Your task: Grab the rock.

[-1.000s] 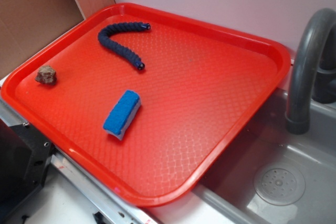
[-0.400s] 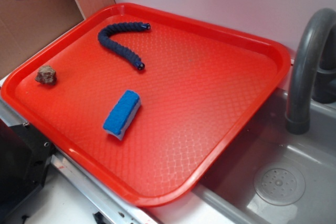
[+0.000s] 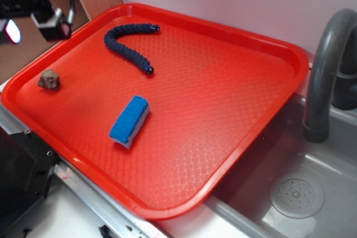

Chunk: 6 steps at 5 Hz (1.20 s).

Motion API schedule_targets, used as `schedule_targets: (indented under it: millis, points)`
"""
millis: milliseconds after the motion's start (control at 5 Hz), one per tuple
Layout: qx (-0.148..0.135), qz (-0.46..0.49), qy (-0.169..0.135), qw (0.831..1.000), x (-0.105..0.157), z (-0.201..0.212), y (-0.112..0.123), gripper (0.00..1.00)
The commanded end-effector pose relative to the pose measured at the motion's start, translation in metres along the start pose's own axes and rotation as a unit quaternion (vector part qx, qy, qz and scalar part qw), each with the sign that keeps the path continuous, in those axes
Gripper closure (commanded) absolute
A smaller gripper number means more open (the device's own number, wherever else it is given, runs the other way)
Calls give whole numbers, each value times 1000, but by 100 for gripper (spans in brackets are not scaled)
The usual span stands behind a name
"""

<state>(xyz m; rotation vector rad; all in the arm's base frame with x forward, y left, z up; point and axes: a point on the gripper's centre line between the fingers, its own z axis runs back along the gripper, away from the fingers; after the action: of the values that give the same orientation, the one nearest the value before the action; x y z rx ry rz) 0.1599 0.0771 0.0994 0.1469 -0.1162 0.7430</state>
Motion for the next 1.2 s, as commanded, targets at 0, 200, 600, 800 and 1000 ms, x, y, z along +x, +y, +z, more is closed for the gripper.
schedule_targets:
  millis: [0,200,600,800,1000]
  points:
    - [10,-31,-17,999,7,-37,12,0]
    - [5,-39,-14,999,12,-49,18,0]
    - [5,-40,-5,999,21,-58,29,0]
    - [-11,-54,19,998,21,-65,22,0]
    - [-23,-60,29,998,22,-73,18,0]
